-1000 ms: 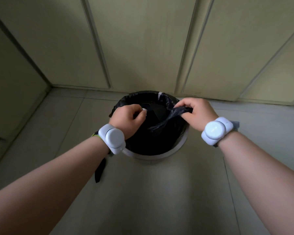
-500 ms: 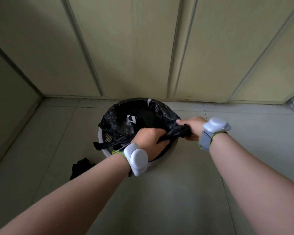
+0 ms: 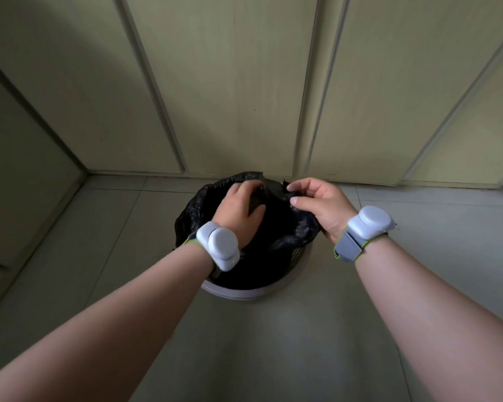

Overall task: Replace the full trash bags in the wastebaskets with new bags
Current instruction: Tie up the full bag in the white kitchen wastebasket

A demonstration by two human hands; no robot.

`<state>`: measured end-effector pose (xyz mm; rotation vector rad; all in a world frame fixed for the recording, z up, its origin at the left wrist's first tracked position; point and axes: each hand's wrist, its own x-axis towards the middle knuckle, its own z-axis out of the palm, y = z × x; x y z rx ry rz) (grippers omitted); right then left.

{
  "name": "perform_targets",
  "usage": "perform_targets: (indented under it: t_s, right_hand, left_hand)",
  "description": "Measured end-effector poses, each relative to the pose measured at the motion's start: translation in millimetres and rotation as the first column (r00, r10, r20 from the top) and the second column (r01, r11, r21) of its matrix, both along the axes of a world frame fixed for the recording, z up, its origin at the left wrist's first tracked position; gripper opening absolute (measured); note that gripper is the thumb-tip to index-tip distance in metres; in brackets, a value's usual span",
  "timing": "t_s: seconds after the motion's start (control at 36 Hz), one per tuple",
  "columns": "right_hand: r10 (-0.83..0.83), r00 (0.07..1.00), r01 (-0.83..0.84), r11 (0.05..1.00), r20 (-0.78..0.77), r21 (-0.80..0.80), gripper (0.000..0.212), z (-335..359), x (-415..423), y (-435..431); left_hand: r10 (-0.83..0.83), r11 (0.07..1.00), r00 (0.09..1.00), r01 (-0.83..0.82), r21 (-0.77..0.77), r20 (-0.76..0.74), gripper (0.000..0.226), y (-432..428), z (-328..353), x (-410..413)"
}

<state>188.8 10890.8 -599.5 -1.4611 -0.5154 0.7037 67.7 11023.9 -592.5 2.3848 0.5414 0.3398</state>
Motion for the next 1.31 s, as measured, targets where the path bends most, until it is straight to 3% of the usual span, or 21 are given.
perform_targets:
  t_s: [0.08,0.22,0.31,0.42,0.5,0.56,0.64,0.72,0.75,0.81,0.86,0.92,1.0,1.06,1.11,1.17,1.19,1.25,1.31]
  right_hand:
    - [0.079,0.996,-0.078,0.996,-0.032,0.054,0.025,10.1,-1.8,-2.6]
    - [0.116,0.989,-0.099,0.980,-0.092,0.174,0.015,27.5,1.3,-4.7]
    - [0.035,0.997,-0.026,0.991,-0.068,0.130,0.018,31.8,7.7,-5.6]
    - [-0.029,0.996,0.036,0.996,0.085,-0.079,0.033,32.7,9.0,-3.1]
    - [0.119,0.973,-0.082,0.980,0.199,-0.184,0.023,32.8,0.4,1.5]
    - [0.220,0.935,-0.155,0.959,0.280,-0.237,0.033,30.2,-6.4,5.5]
    - [0.231,0.900,-0.147,0.960,0.370,-0.240,0.020,26.2,-17.3,17.6]
    - [0.155,0.911,-0.083,0.977,0.383,-0.197,0.014,27.9,-21.9,24.7]
    - [0.148,0.907,-0.075,0.978,0.393,-0.194,0.012,28.2,-20.8,25.3]
    - [0.139,0.895,-0.061,0.980,0.424,-0.191,0.008,29.2,-18.4,24.4]
    - [0.120,0.879,-0.032,0.981,0.462,-0.193,0.006,28.4,-16.1,23.0]
    - [0.128,0.861,-0.032,0.979,0.492,-0.200,0.008,26.0,-16.2,23.2]
    - [0.180,0.848,-0.061,0.967,0.498,-0.246,0.038,25.5,-23.4,23.6]
    - [0.235,0.840,-0.107,0.955,0.489,-0.275,0.050,26.4,-30.4,25.4]
    - [0.278,0.844,-0.183,0.953,0.459,-0.242,0.049,27.0,-38.5,30.0]
    - [0.293,0.852,-0.237,0.955,0.434,-0.179,0.031,29.3,-44.7,30.8]
    - [0.301,0.844,-0.250,0.953,0.443,-0.170,0.021,30.1,-49.2,32.1]
    - [0.300,0.825,-0.236,0.953,0.478,-0.192,0.020,30.4,-56.1,32.9]
    - [0.288,0.815,-0.208,0.955,0.503,-0.210,0.031,30.2,-60.1,33.4]
  left_hand:
    - [-0.091,0.988,0.994,0.098,0.120,-0.065,0.068,3.5,1.5,21.8]
    - [-0.184,0.908,0.918,0.295,0.297,-0.351,0.059,10.5,2.0,44.7]
    - [-0.175,0.946,0.951,0.234,0.224,-0.255,0.048,19.2,9.5,38.8]
    - [-0.013,0.977,0.995,0.035,0.212,-0.103,0.022,32.8,16.0,18.9]
    - [-0.023,0.989,0.999,0.027,0.147,-0.026,0.016,32.0,20.5,10.5]
    - [-0.085,0.992,0.996,0.083,0.097,0.010,0.012,25.8,23.7,9.7]
    - [-0.120,0.990,0.988,0.126,-0.061,0.100,0.007,19.7,28.3,5.2]
    - [-0.043,0.941,0.976,0.112,-0.318,0.216,0.011,25.1,27.8,-7.3]
    - [-0.021,0.938,0.977,0.093,-0.334,0.214,0.011,29.7,26.2,-12.7]
    - [0.019,0.981,0.995,0.001,-0.194,0.097,0.032,44.7,15.9,-22.7]
    - [0.175,0.984,0.981,-0.176,-0.005,-0.089,0.057,59.9,2.3,-35.4]
    - [0.327,0.943,0.929,-0.332,0.001,-0.177,0.069,70.5,-13.6,-49.3]
    - [0.423,0.897,0.868,-0.442,-0.017,-0.260,0.073,74.5,-34.1,-66.1]
    - [0.447,0.863,0.837,-0.497,-0.094,-0.315,0.071,74.1,-40.9,-76.2]
    - [0.445,0.803,0.808,-0.551,-0.228,-0.386,0.076,78.4,-50.3,-86.3]
    - [0.421,0.684,0.787,-0.602,-0.412,-0.451,0.096,82.8,-59.3,-91.2]
    - [0.425,0.571,0.770,-0.636,-0.519,-0.476,0.098,83.8,-62.9,-95.0]
    - [0.410,0.382,0.770,-0.631,-0.675,-0.488,0.074,81.9,-63.6,-100.3]
    - [0.360,0.318,0.791,-0.603,-0.732,-0.495,0.057,82.2,-67.1,-103.6]
